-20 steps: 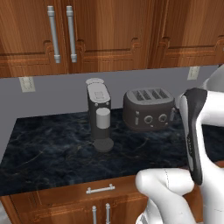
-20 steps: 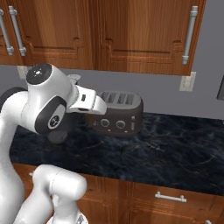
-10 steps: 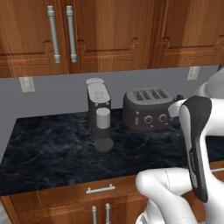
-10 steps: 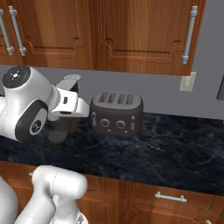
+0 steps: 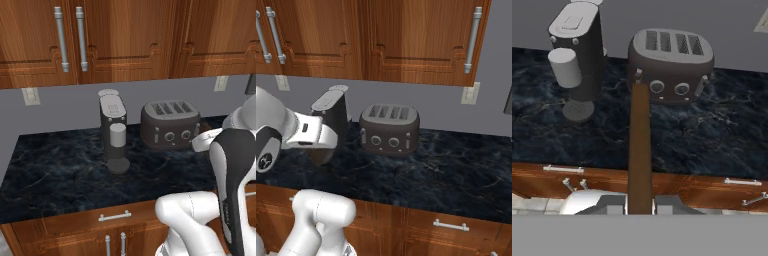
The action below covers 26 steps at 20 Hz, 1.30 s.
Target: Start the toaster. Once the lever pops up, take the bread to the plate on the dining counter.
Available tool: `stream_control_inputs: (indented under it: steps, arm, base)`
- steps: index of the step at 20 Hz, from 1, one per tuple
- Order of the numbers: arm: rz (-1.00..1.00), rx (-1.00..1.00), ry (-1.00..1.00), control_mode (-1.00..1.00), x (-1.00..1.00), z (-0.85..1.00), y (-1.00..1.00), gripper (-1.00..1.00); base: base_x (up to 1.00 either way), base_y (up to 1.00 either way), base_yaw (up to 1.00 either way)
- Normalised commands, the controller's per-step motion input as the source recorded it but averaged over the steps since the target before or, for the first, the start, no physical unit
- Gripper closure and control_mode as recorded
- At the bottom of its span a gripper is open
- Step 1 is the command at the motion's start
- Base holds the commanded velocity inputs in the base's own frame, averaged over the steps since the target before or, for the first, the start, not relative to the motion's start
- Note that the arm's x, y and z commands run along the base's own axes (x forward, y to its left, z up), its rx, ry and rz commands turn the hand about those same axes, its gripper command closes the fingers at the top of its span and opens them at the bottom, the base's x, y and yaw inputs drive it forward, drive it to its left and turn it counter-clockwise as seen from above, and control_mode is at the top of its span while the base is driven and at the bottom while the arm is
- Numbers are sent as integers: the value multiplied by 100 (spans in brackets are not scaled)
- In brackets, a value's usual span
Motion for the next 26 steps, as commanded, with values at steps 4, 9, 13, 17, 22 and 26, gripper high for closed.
stream_control_inputs:
  steps: [4,9,13,17,22,26]
  arm:
    - [-13,0,6,-100,-52,7,0,100]
    - [-4,5,3,-100,-14,3,-2,100]
    - [0,16,4,-100,0,0,0,100]
    - [0,11,2,-100,0,0,0,100]
    - [0,0,0,-100,-3,0,0,100]
    - [0,0,0,-100,-22,0,3,100]
  base:
    - [0,0,0]
    - [0,0,0]
    - [0,0,0]
    - [0,0,0]
    - [0,0,0]
    - [0,0,0]
